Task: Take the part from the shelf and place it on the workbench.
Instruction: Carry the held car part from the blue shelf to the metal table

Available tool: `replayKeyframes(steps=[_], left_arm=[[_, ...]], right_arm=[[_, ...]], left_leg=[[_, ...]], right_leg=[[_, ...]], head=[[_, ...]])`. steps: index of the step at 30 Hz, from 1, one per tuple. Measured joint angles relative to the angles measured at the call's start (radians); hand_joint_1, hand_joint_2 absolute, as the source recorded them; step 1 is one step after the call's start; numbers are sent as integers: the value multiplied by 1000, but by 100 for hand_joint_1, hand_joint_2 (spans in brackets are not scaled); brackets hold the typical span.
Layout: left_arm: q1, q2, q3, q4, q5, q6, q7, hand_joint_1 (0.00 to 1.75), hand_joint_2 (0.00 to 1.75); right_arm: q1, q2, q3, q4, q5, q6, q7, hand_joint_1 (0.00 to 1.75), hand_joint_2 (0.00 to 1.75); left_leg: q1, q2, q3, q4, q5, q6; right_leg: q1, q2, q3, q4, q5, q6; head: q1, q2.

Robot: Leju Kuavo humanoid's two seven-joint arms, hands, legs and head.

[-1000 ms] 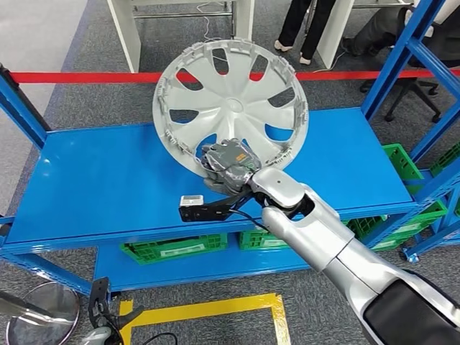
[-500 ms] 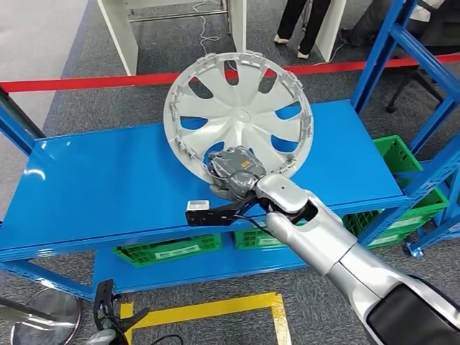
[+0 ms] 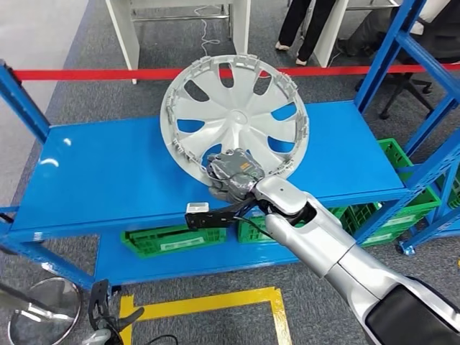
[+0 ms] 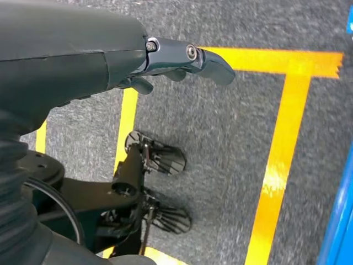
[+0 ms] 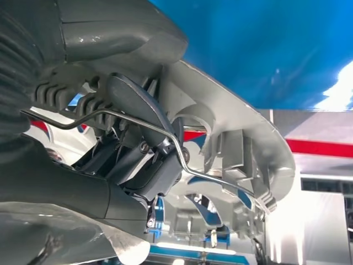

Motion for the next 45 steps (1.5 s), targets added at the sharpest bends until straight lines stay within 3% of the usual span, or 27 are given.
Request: replayKeyframes(steps=[3,4,6,8,9,11,14,16,19,20,21,22,23,25,27,29,30,32,34,35,36,37,38,40,42,43,45], left_arm=[[0,-1,1,0,2,-6,0,0,175],[0,-2,1,0,3,-7,0,0,175],[1,-3,1,0,4,-8,0,0,175],[1,-4,1,0,5,-8,0,0,175],[0,-5,1,0,6,-8,1,0,175],[0,-7,1,0,7,-8,1,0,175],[1,-7,2,0,7,-9,1,0,175],[5,-9,3,0,3,-8,-1,0,175],[47,-38,0,2,-33,12,-58,0,175],[75,-55,-2,7,-44,25,-108,0,175],[105,-74,-5,15,-49,36,-159,0,175],[133,-90,-6,26,-50,45,-205,0,175],[154,-104,-7,37,-50,47,-229,0,175],[177,-123,-8,53,-52,44,-234,0,175],[181,-134,-9,61,-58,41,-219,0,175],[181,-136,-9,65,-63,38,-204,0,175],[180,-138,-9,65,-65,37,-199,0,175],[181,-142,-9,66,-69,34,-192,0,175],[181,-145,-10,66,-74,32,-187,0,175],[181,-146,-10,66,-76,31,-185,0,175],[181,-146,-10,66,-77,31,-183,0,175],[181,-146,-10,66,-79,31,-181,0,175],[181,-146,-10,66,-81,30,-179,0,175],[180,-148,-10,66,-86,29,-176,0,175],[179,-150,-11,66,-91,29,-173,0,175],[179,-150,-11,66,-93,29,-172,0,175],[180,-150,-11,66,-95,29,-168,0,175]], right_arm=[[1,-1,0,5,0,0,0,175,175],[1,-1,0,7,0,1,0,175,175],[1,-1,0,11,0,2,0,175,175],[1,-1,0,13,0,3,0,175,175],[-1,0,0,13,0,3,-1,175,175],[-3,1,0,13,0,3,-2,175,175],[-4,1,0,14,1,3,-3,175,175],[-6,2,1,16,3,3,4,175,175],[1,-9,-3,16,15,-11,53,175,175],[12,-22,-7,12,19,-22,63,175,175],[27,-41,-14,6,21,-32,63,175,175],[43,-62,-22,0,25,-40,59,175,175],[58,-78,-31,-6,29,-43,55,175,175],[80,-102,-52,-17,39,-43,55,175,175],[97,-112,-70,-31,47,-41,58,175,175],[112,-123,-77,-42,56,-40,60,175,175],[116,-130,-79,-45,60,-39,60,175,175],[122,-143,-83,-52,66,-38,62,175,175],[128,-149,-85,-59,71,-38,67,175,175],[131,-151,-86,-61,73,-37,68,175,175],[136,-154,-87,-63,75,-37,70,175,175],[140,-156,-88,-65,77,-37,71,175,175],[144,-158,-89,-68,79,-36,72,175,175],[149,-160,-95,-76,82,-35,74,175,175],[149,-162,-105,-85,86,-35,76,175,175],[150,-162,-108,-89,89,-34,77,175,175],[155,-163,-110,-90,95,-33,78,175,175]], left_leg=[[-3,7,-60,-2,53,32],[-7,7,-73,-2,63,34],[-14,7,-96,-1,80,36],[-21,6,-112,0,96,34],[-22,7,-119,1,103,31],[-20,9,-129,-1,121,21],[-17,8,-136,-4,133,8],[-16,4,-150,32,80,-2],[-5,2,-179,195,-53,-17],[-2,2,-179,243,-69,-21],[1,3,-168,265,-59,-25],[5,3,-147,260,-35,-29],[10,3,-109,215,-6,-36],[14,-2,-26,86,-5,-43],[10,-7,12,9,-32,-29],[6,-5,3,-1,-20,0],[5,-3,-4,-3,-8,12],[5,1,-27,-8,20,31],[1,1,-59,-8,47,39],[-1,2,-75,-8,60,40],[-3,2,-92,-7,74,40],[-4,2,-107,-7,86,40],[-6,2,-121,-7,98,39],[-9,1,-142,-5,120,33],[-12,2,-154,-5,142,24],[-13,3,-158,-9,155,19],[-11,2,-167,-15,163,7]], right_leg=[[2,-4,-67,200,-142,13],[4,-4,-69,245,-154,11],[9,-4,-20,215,-118,-1],[18,-4,83,78,-88,-24],[22,-5,126,14,-89,-33],[29,-5,161,-48,-99,-42],[28,-6,151,-62,-80,-43],[21,-10,137,-71,-58,-50],[18,-10,98,-72,-25,-52],[16,-9,84,-71,-15,-49],[14,-10,71,-69,-6,-44],[11,-11,57,-65,3,-38],[7,-13,41,-60,11,-31],[5,-13,10,-46,28,-18],[5,-11,-6,-43,49,-4],[0,-8,-12,-51,67,11],[-2,-6,-17,-47,57,17],[-3,-4,-43,12,-20,23],[-1,-4,-73,143,-125,25],[0,-4,-79,206,-151,25],[1,-4,-73,247,-152,24],[1,-4,-51,253,-132,21],[2,-4,-11,223,-107,17],[7,-4,114,82,-96,4],[11,-4,210,-49,-127,-3],[14,-4,226,-79,-134,-4],[11,-7,208,-91,-118,-14]], head=[[4,0],[4,0],[4,0],[3,0],[2,0],[2,0],[2,0],[0,0],[-4,0],[-6,0],[-8,0],[-9,0],[-9,0],[-10,0],[-11,0],[-12,0],[-10,0],[-5,0],[-1,0],[0,0],[0,0],[0,0],[0,0],[1,0],[2,0],[3,0],[3,0]])
